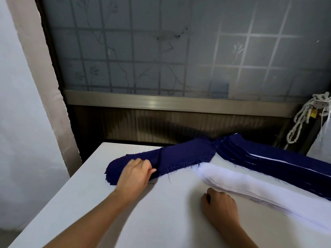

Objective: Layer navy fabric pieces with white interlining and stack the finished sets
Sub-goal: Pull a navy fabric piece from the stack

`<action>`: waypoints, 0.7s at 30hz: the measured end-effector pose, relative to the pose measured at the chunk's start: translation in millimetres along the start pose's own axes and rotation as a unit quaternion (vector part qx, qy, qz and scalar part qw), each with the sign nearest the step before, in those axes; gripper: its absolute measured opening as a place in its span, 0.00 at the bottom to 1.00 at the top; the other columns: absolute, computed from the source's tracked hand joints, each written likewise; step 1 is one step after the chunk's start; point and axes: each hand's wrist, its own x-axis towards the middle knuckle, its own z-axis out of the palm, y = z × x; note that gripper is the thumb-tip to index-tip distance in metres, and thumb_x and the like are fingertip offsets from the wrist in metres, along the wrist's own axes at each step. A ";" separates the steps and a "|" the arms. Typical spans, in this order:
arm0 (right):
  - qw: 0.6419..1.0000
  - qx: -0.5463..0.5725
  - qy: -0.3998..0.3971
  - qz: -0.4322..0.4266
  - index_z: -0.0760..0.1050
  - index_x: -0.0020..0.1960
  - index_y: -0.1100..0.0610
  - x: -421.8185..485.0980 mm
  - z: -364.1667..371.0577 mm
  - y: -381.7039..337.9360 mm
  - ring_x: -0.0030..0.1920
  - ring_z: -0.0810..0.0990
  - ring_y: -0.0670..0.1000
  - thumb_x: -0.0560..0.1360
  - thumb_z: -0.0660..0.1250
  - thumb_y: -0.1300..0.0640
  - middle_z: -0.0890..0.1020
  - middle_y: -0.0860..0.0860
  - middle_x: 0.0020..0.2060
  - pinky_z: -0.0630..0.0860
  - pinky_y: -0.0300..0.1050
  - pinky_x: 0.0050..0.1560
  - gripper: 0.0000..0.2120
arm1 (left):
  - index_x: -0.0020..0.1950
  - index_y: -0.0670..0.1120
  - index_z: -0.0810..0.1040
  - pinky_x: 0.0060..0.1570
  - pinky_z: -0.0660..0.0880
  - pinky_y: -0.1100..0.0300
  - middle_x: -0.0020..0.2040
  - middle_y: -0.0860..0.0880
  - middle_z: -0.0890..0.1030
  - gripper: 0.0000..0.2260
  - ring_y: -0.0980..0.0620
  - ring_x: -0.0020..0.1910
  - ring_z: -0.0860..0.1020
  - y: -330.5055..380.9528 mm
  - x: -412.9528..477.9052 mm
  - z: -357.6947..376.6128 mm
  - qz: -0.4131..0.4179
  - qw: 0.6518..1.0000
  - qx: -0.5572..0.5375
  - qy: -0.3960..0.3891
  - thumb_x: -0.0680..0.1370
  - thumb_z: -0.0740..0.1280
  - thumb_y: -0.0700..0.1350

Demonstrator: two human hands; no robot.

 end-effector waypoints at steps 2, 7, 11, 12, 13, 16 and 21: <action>1.000 0.001 0.002 -0.003 0.61 0.33 0.53 -0.9 -0.4 0.7 0.32 0.71 0.54 0.75 0.54 0.48 0.69 0.49 0.27 0.69 0.46 0.35 0.14 | 0.39 0.45 0.73 0.29 0.69 0.57 0.30 0.51 0.75 0.13 0.49 0.28 0.72 24.6 -15.3 0.2 -0.068 0.995 -0.062 -0.028 0.80 0.66 0.51; 0.998 0.047 0.046 -0.026 0.67 0.55 0.49 -5.0 -6.0 -5.0 0.42 0.81 0.53 0.76 0.57 0.49 0.79 0.48 0.44 0.70 0.45 0.38 0.09 | 0.42 0.47 0.74 0.27 0.71 0.59 0.31 0.53 0.76 0.16 0.52 0.27 0.73 77.8 -46.6 -0.6 -0.007 0.988 -0.137 -0.065 0.83 0.56 0.55; 0.988 0.068 0.104 -0.088 0.59 0.75 0.50 -9.2 -8.4 -3.3 0.57 0.77 0.51 0.72 0.68 0.52 0.66 0.51 0.70 0.78 0.44 0.50 0.34 | 0.41 0.50 0.79 0.32 0.72 0.61 0.34 0.55 0.75 0.09 0.54 0.30 0.72 95.8 -50.1 -3.4 0.176 0.980 -0.075 -0.054 0.80 0.64 0.49; 0.984 0.055 0.120 -0.119 0.63 0.74 0.51 -8.6 -9.2 -2.8 0.60 0.76 0.54 0.70 0.71 0.54 0.67 0.53 0.71 0.78 0.48 0.54 0.34 | 0.42 0.51 0.79 0.33 0.72 0.61 0.34 0.55 0.75 0.08 0.55 0.31 0.72 98.2 -50.6 -5.0 0.205 0.975 -0.064 -0.050 0.79 0.65 0.49; 0.979 0.039 0.133 -0.152 0.69 0.70 0.52 -6.9 -8.6 -1.5 0.59 0.76 0.56 0.67 0.73 0.56 0.69 0.56 0.70 0.78 0.51 0.54 0.32 | 0.42 0.51 0.79 0.33 0.71 0.62 0.34 0.54 0.75 0.07 0.54 0.32 0.72 99.7 -52.1 -6.8 0.226 0.972 -0.061 -0.039 0.80 0.66 0.48; 0.974 0.001 0.130 -0.185 0.81 0.53 0.53 -3.5 -8.8 1.8 0.52 0.78 0.58 0.59 0.75 0.59 0.74 0.57 0.67 0.78 0.53 0.48 0.22 | 0.44 0.48 0.75 0.33 0.71 0.62 0.34 0.52 0.74 0.06 0.53 0.32 0.72 97.9 -57.5 -14.8 0.225 0.969 -0.102 0.024 0.80 0.68 0.46; 0.972 -0.014 0.138 -0.188 0.83 0.43 0.50 -2.8 -7.1 3.8 0.52 0.78 0.57 0.58 0.77 0.58 0.80 0.52 0.58 0.74 0.51 0.51 0.14 | 0.50 0.49 0.76 0.38 0.73 0.70 0.48 0.61 0.81 0.03 0.61 0.37 0.76 73.7 -72.6 -37.0 0.059 0.964 -0.246 0.080 0.78 0.68 0.45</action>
